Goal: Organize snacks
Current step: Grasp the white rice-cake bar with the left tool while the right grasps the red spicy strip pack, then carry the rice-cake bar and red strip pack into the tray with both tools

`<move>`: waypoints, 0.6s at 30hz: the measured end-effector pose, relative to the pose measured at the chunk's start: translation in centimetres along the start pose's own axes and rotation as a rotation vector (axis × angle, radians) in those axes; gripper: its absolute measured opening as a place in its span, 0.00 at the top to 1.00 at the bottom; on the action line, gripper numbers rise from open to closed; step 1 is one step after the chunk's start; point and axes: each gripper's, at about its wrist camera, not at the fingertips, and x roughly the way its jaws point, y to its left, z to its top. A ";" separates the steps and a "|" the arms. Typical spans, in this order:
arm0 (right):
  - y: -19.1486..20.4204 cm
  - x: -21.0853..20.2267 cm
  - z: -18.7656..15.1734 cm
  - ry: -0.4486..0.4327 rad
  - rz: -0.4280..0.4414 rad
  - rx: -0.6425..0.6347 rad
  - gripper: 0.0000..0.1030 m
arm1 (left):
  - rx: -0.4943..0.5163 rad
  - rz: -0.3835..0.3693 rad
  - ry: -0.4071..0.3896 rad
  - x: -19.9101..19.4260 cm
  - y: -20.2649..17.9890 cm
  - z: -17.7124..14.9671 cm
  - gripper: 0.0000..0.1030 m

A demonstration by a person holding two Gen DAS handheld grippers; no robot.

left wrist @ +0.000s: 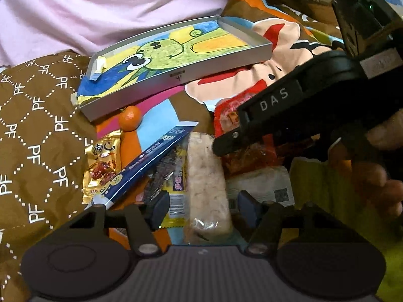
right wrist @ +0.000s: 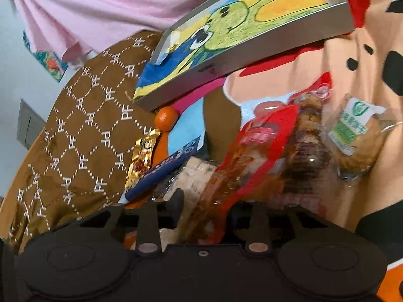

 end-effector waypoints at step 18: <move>0.2 -5.0 2.3 -0.099 -0.105 -0.091 0.86 | -0.024 0.041 0.112 2.6 -0.4 2.1 0.50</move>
